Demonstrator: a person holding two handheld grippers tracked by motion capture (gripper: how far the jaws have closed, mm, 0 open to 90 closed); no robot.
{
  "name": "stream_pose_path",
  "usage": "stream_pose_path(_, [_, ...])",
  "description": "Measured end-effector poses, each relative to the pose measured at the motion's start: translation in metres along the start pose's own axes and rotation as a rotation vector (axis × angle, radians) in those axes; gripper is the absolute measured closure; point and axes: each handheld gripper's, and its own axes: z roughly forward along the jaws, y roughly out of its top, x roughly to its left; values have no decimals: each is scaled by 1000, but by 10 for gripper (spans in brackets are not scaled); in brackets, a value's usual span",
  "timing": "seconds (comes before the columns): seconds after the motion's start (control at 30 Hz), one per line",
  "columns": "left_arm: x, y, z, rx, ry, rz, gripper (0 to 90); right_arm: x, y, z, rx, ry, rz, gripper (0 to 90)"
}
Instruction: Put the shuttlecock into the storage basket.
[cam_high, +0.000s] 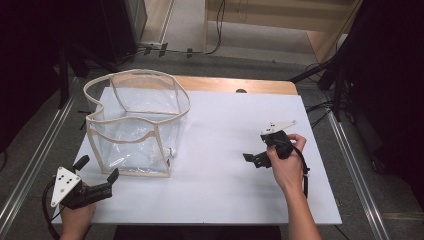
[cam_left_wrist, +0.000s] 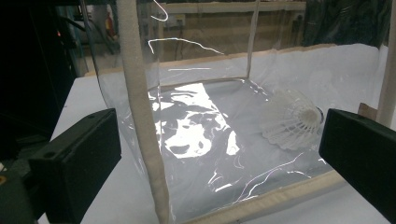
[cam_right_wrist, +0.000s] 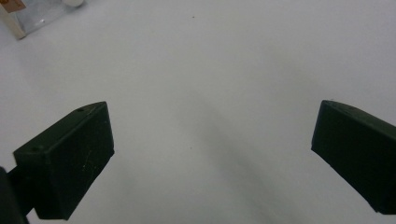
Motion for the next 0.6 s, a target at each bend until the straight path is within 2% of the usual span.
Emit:
stream_pose_path(0.33, [-1,0,0,2,1,4,0,-4,-15,-9,-26,-18,12,0])
stream_pose_path(0.6, [-1,0,0,3,3,9,0,-6,-26,-13,-36,-14,30,0])
